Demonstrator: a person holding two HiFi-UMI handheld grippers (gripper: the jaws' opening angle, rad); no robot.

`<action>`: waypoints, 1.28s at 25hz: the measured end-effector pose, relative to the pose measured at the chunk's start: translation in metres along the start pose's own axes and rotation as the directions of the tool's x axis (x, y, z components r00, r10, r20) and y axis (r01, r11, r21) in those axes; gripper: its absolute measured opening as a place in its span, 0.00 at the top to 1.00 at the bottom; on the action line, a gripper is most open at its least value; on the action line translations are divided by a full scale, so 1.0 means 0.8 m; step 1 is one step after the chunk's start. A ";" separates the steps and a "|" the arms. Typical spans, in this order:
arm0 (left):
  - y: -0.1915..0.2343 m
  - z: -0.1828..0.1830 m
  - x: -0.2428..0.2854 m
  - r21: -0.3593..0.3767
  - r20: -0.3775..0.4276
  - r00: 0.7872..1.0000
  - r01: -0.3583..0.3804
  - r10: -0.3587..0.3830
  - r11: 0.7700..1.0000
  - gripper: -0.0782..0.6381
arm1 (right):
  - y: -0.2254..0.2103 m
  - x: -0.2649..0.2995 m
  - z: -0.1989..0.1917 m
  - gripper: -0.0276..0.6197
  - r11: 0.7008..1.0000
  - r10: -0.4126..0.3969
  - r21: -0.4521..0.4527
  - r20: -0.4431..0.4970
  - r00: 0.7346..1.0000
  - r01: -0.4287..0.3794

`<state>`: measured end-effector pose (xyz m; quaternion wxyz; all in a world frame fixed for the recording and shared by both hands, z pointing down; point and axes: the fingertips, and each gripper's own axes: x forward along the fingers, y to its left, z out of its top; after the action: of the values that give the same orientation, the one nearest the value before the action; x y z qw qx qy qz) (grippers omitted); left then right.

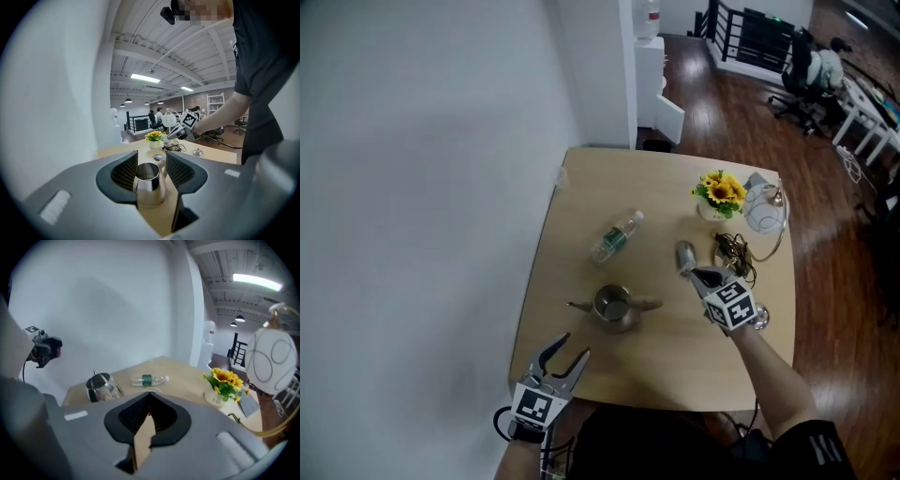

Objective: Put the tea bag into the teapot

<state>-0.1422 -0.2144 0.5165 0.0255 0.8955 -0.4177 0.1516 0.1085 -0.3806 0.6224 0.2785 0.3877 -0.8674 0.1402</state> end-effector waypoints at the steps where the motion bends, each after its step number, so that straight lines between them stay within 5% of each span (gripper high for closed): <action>1: 0.002 0.000 -0.002 0.006 0.007 1.000 0.006 -0.006 1.000 0.64 | 0.021 -0.002 0.018 0.94 1.000 0.027 -0.006 0.025 0.999 -0.026; 7: 0.015 -0.007 -0.024 0.008 0.043 0.999 0.019 -0.019 1.000 0.64 | 0.145 0.015 0.087 0.94 0.983 0.179 -0.056 0.089 0.980 -0.174; 13: 0.024 -0.029 -0.053 0.033 0.036 0.999 0.022 -0.023 0.999 0.64 | 0.222 0.068 0.079 0.94 0.968 0.242 -0.067 0.026 0.970 -0.240; 22: 0.039 -0.037 -0.082 0.002 0.035 0.999 0.001 -0.001 1.000 0.64 | 0.242 0.125 0.021 0.94 0.976 0.177 -0.107 -0.131 0.976 -0.191; 32: 0.045 -0.035 -0.081 0.000 0.049 0.998 0.027 -0.027 1.000 0.63 | 0.233 0.112 0.030 0.83 0.986 0.161 -0.041 -0.068 0.985 -0.164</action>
<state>-0.2157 -0.1853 0.5210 0.0177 0.9043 -0.4064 0.1293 -0.0889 -0.3220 0.6510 0.3030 0.3046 -0.8897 0.1548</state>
